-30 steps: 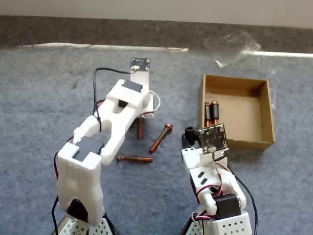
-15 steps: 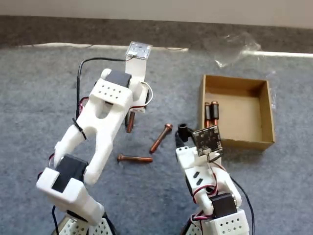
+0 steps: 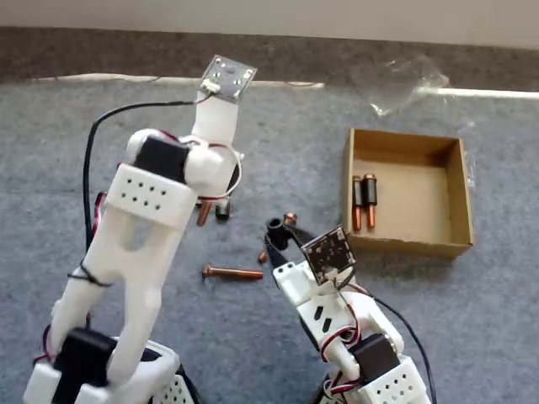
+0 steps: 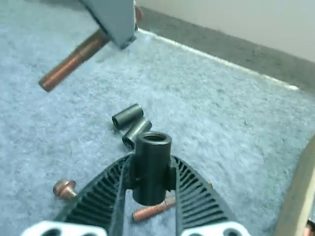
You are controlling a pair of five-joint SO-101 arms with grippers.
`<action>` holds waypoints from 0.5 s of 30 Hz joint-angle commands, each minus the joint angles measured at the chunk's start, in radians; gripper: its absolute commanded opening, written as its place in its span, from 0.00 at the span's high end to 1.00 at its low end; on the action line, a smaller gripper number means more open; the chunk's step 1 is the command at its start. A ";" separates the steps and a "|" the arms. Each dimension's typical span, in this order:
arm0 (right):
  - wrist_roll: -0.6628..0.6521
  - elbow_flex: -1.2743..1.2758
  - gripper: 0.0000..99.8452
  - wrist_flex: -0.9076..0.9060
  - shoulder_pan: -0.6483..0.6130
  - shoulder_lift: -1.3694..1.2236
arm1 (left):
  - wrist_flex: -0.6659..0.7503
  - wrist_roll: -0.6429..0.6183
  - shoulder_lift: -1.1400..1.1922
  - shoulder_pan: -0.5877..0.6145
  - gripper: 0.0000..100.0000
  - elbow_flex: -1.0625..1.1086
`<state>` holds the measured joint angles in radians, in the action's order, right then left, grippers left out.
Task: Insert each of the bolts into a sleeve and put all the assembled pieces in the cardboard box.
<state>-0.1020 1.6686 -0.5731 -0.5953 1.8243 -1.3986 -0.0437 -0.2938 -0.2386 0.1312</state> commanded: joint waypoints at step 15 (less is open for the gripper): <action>0.009 0.116 1.00 0.283 -0.018 0.008 | 0.437 0.008 -0.633 -0.021 0.96 0.515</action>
<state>-0.1020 1.6686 -0.3322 -0.5999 1.8243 -1.0902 -0.0437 -0.7925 -0.2386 0.5777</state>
